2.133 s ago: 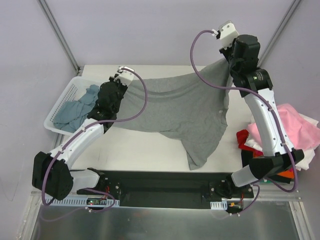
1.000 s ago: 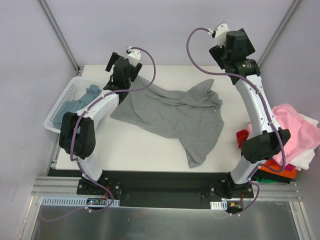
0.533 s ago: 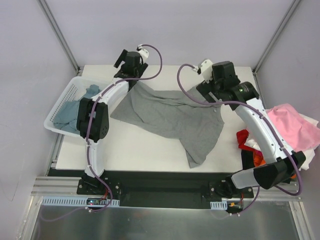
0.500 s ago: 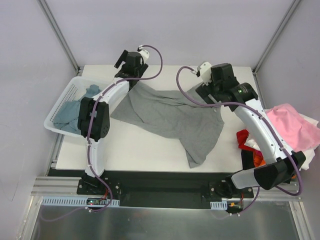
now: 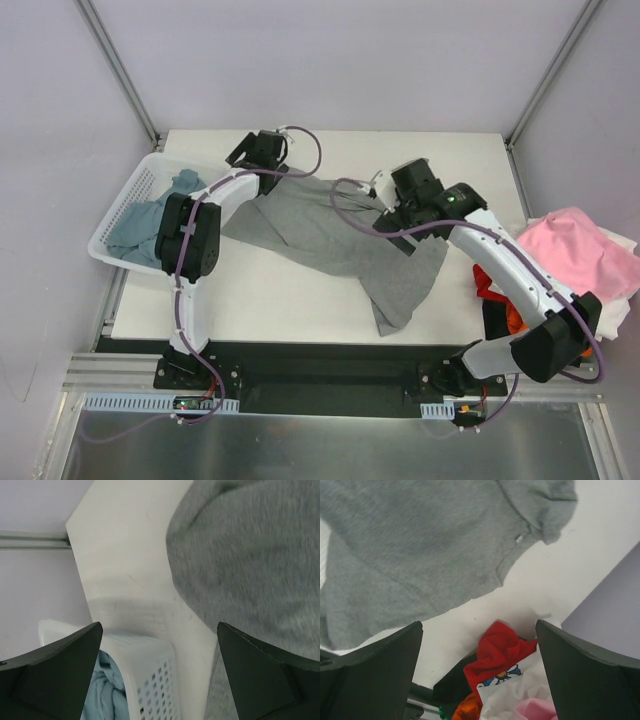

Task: Fold and stack the t-shirts
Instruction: Flatten out the tshirt

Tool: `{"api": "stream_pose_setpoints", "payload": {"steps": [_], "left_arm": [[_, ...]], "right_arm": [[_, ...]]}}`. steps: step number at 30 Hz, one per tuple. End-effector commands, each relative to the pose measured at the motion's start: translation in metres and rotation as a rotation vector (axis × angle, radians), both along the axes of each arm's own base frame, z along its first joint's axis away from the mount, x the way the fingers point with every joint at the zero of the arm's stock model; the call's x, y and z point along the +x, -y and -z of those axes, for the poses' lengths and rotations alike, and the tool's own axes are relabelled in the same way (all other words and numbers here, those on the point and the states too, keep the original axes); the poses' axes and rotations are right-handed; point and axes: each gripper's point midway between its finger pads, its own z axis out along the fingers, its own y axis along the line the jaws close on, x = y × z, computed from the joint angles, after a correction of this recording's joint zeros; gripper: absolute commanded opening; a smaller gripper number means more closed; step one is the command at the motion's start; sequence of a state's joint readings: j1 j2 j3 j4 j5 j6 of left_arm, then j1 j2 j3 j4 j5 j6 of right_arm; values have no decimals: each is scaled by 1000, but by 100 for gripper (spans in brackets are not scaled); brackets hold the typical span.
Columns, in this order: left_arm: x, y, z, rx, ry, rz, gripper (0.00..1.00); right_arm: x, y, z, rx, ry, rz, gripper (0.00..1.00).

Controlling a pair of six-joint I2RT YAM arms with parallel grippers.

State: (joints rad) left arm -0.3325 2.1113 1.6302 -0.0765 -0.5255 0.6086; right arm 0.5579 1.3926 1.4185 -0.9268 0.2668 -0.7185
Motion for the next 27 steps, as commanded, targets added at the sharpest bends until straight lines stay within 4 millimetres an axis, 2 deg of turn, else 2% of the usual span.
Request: {"api": "stream_pose_setpoints", "payload": {"steps": [1, 2, 3, 5, 6, 8, 9, 14, 17, 21, 27], "left_arm": [[-35, -3, -32, -58, 26, 7, 99], [-42, -1, -43, -77, 42, 16, 99], [-53, -2, -33, -81, 19, 17, 99], [-63, 2, -43, -113, 33, 39, 99], [-71, 1, -35, -119, 15, 38, 99], [-78, 5, -38, -148, 14, 56, 99], [-83, 5, -32, -151, 2, 60, 99], [-85, 6, -27, -151, -7, 55, 99], [-84, 13, -23, -158, -16, 63, 99], [-89, 17, -14, -154, -32, 63, 99], [-93, 17, -4, -152, -56, 66, 99]], "right_arm": [[-30, -20, 25, -62, -93, -106, 100], [-38, -25, 37, -96, -114, -143, 100], [-39, -29, 45, -115, -125, -156, 100], [-50, -33, 63, -166, -156, -204, 99], [-51, -37, 69, -168, -164, -214, 98], [-64, -45, 82, -156, -227, -260, 95], [-70, -43, 90, -170, -250, -270, 93], [-96, -56, 119, -217, -333, -371, 86], [-95, -56, 133, -263, -350, -370, 82], [-76, -50, 147, -319, -323, -364, 81], [-49, -46, 149, -307, -319, -328, 79]]}}
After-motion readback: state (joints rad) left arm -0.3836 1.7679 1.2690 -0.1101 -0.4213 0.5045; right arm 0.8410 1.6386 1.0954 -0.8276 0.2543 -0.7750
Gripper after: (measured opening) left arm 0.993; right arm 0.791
